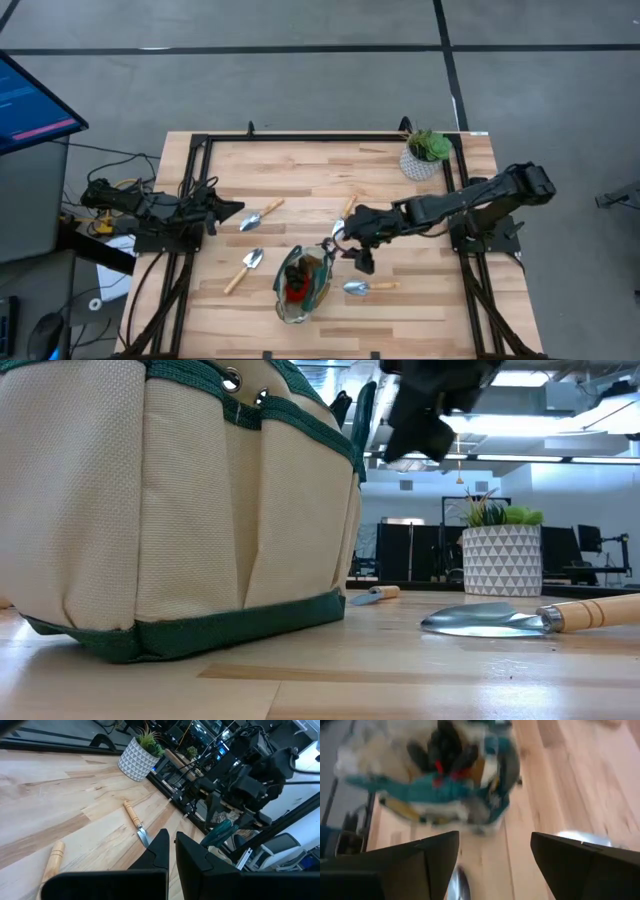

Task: Pick & Place Garden tools in Gardening bag
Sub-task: Put the green shear scissors into the gardening bag

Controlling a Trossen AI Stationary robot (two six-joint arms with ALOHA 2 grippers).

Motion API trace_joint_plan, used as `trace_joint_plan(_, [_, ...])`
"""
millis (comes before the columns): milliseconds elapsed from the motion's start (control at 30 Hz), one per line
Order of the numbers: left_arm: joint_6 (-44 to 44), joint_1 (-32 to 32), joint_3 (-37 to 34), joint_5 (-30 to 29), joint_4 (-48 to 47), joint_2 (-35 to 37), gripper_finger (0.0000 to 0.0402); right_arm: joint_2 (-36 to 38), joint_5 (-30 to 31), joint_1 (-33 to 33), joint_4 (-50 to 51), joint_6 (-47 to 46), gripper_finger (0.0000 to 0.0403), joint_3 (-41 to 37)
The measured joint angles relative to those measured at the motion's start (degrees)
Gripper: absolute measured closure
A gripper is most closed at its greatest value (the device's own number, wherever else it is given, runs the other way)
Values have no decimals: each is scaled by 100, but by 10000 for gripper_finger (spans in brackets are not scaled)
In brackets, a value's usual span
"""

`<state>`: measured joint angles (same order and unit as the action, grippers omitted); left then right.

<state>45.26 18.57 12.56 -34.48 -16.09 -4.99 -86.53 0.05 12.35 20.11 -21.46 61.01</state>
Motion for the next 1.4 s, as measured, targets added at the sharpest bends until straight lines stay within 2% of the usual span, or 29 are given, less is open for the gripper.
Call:
trace_joint_plan(333, [1,2,0,3,42,0,399,-88,10,-97,-666,62,163,2])
trace_joint_plan(567, [2,0,0,2,69,0,399,-88,441,-128,-759,62,163,2])
trace_joint_plan(967, [1,2,0,2,84,0,399,-192,673,-132,-1333,89,163,8])
trace_joint_plan(1167, [2,2,0,4,96,0,399,-116,428,-161,-1245,-45,163,150])
trace_joint_plan(1267, [2,0,0,6,113,2,399,118,535,-143,-1179,32,163,232])
trace_joint_plan(1400, [0,0,0,21,116,-38,399,328,745,-107,-614,-61,163,206])
